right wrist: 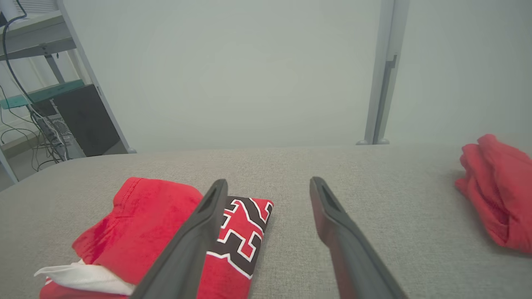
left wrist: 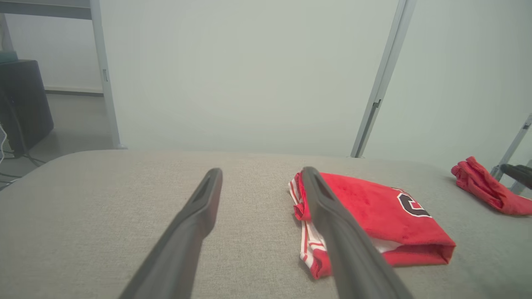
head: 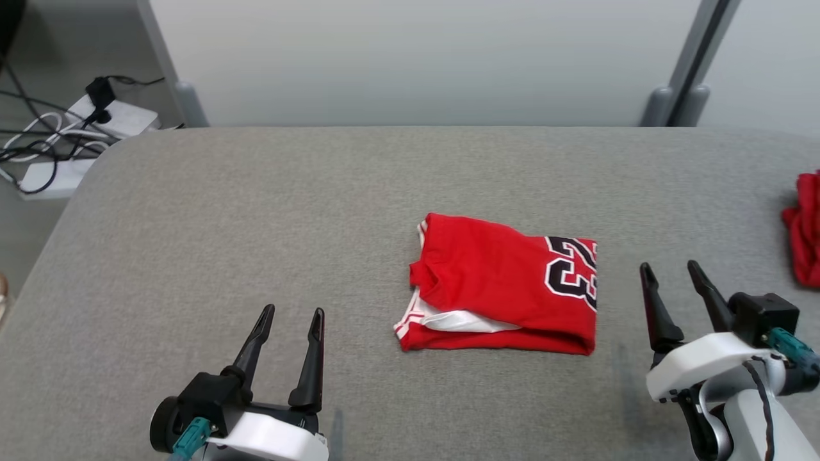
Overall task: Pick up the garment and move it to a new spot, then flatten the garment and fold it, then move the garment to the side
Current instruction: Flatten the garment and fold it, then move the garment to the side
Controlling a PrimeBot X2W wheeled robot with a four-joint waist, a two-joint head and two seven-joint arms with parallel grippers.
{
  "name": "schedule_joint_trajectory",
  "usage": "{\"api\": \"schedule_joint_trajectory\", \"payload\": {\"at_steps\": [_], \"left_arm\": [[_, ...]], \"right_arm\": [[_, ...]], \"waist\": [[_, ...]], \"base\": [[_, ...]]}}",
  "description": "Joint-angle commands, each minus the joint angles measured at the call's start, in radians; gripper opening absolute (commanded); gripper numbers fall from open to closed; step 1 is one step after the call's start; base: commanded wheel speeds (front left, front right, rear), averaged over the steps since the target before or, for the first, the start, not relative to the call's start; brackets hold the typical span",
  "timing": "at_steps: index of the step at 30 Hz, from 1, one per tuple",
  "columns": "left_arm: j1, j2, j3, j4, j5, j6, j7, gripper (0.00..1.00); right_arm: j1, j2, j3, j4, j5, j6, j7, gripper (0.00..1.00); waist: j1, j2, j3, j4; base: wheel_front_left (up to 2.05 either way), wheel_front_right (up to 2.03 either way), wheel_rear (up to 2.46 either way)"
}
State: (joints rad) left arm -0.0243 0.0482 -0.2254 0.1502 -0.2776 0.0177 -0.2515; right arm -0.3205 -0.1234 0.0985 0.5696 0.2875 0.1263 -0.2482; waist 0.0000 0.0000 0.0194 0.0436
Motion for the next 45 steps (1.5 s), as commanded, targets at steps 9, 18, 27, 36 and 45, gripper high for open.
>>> {"api": "schedule_joint_trajectory", "payload": {"at_steps": [9, 18, 27, 36, 45], "left_arm": [[-0.011, 0.002, 0.030, 0.018, -0.009, -0.003, -0.010, 1.00], [0.011, 0.002, 0.037, -0.026, 0.012, 0.002, -0.010, 1.00], [0.050, 0.002, 0.039, -0.041, 0.019, -0.001, -0.010, 1.00], [0.046, 0.002, 0.036, -0.036, 0.024, -0.006, -0.010, 1.00], [0.047, 0.002, 0.036, -0.039, 0.024, -0.007, -0.010, 1.00]], "right_arm": [[0.154, 0.008, -0.080, -0.235, -0.102, 0.004, -0.013, 1.00], [0.300, 0.018, -0.132, -0.365, -0.119, 0.004, -0.013, 1.00], [0.379, 0.041, -0.142, -0.421, -0.114, 0.004, -0.014, 1.00], [0.383, 0.045, -0.140, -0.425, -0.110, 0.004, -0.014, 1.00], [0.363, 0.050, -0.139, -0.406, -0.095, 0.004, -0.014, 1.00]], "waist": [[0.0000, 0.0000, -0.048, -0.059], [0.0000, 0.0000, -0.066, -0.046], [0.0000, 0.0000, -0.087, -0.047], [0.0000, 0.0000, -0.092, -0.040], [0.0000, 0.0000, -0.083, -0.030]], "base": [[0.00, 0.00, 0.00], [0.00, 0.00, 0.00], [0.00, 0.00, 0.00], [0.00, 0.00, 0.00], [0.00, 0.00, 0.00]]}}
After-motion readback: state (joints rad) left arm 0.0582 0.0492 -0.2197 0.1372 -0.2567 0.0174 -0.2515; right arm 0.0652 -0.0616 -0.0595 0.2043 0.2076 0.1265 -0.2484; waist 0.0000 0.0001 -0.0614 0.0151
